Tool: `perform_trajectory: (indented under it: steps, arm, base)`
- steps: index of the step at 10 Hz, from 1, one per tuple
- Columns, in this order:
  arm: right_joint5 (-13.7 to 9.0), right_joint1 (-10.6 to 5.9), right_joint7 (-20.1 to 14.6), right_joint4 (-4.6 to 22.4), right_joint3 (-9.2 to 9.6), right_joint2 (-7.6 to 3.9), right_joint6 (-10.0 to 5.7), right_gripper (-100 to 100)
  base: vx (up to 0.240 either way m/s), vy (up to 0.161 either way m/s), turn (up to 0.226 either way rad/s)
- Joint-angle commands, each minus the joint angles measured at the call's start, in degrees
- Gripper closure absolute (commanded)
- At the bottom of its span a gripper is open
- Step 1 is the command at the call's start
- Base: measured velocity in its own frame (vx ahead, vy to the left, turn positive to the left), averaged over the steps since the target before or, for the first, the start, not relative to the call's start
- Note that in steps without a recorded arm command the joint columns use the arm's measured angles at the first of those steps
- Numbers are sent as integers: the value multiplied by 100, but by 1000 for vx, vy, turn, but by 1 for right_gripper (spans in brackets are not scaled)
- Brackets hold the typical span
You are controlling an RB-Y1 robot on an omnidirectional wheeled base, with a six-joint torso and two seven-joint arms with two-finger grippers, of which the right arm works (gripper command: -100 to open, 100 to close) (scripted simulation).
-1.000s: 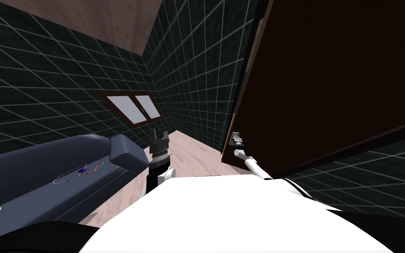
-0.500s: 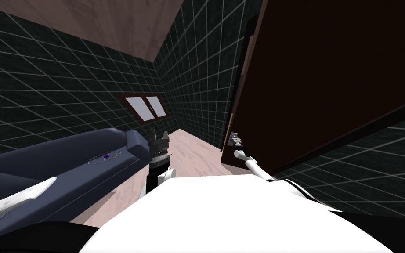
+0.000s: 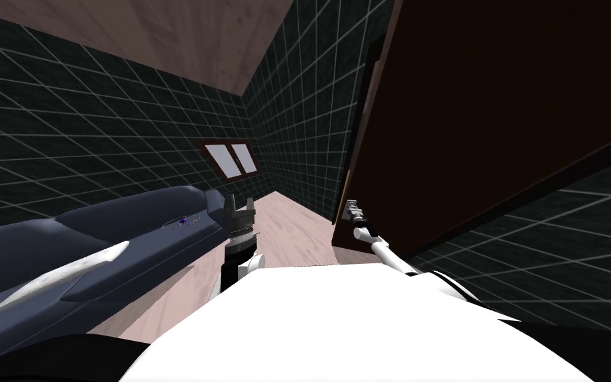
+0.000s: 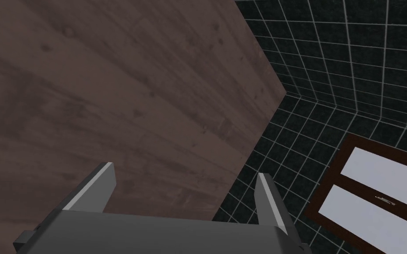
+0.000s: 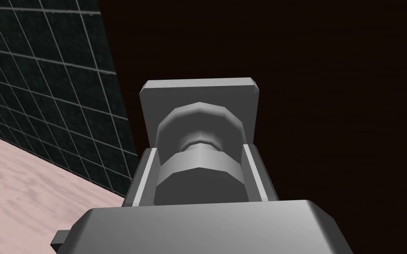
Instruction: Pull the door open
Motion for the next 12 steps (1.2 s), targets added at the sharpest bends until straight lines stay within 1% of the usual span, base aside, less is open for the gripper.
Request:
perform_trajectory:
  steps: [1, 5, 6, 7, 8, 12]
  arm:
    - [19, 42, -97, -100, 117, -55, 12, 100]
    - [55, 102, -287, -219, 341, -169, 9, 100]
    - [47, 82, -256, -191, 296, -167, 9, 100]
    - [67, 124, -357, -237, 423, -226, -1, 100]
    - [71, 132, -381, -253, 452, -244, -5, 100]
    - [114, 218, -624, -414, 742, -426, -50, 100]
  base:
    - [-226, -77, 139]
    - [-207, -48, 78]
    - [-99, -29, 28]
    - [-146, -34, 79]
    - [-188, -65, 89]
    - [-195, -84, 100]
